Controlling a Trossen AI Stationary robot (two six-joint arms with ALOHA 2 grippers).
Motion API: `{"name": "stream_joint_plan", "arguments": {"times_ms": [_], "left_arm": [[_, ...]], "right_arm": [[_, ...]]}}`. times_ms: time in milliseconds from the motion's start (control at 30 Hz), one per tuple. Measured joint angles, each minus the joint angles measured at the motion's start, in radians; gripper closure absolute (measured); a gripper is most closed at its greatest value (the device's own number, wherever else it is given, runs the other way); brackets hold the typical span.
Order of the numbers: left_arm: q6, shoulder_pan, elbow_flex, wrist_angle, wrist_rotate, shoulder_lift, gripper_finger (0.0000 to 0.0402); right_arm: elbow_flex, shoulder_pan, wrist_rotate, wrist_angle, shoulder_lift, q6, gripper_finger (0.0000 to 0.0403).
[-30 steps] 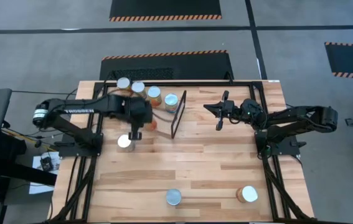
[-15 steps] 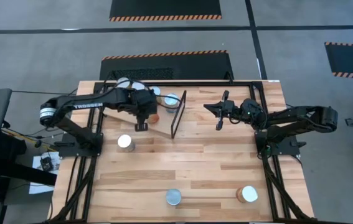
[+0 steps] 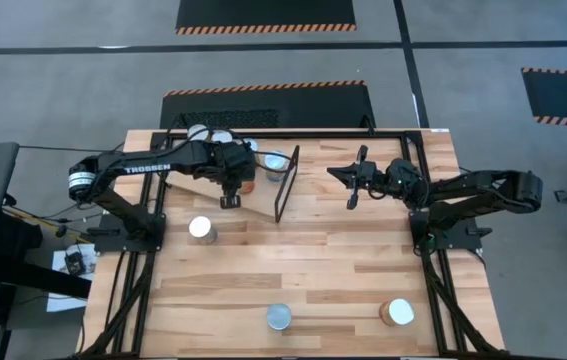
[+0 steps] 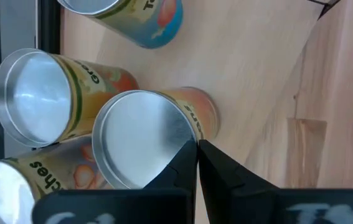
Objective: Pick and place cans onto a shelf
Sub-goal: Align the canned green beans with the other canned green beans on the shelf
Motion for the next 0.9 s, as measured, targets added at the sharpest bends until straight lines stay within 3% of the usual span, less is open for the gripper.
{"name": "stream_joint_plan", "arguments": {"times_ms": [267,900], "left_arm": [[-0.014,0.01,0.0,0.002,-0.004,0.0,0.04],[-0.016,0.01,0.0,0.004,-0.016,-0.001,0.0356]], "right_arm": [[0.0,0.0,0.0,0.006,0.0,0.0,0.0394],[0.0,0.0,0.0,0.004,0.0,0.0,0.0391]]}}
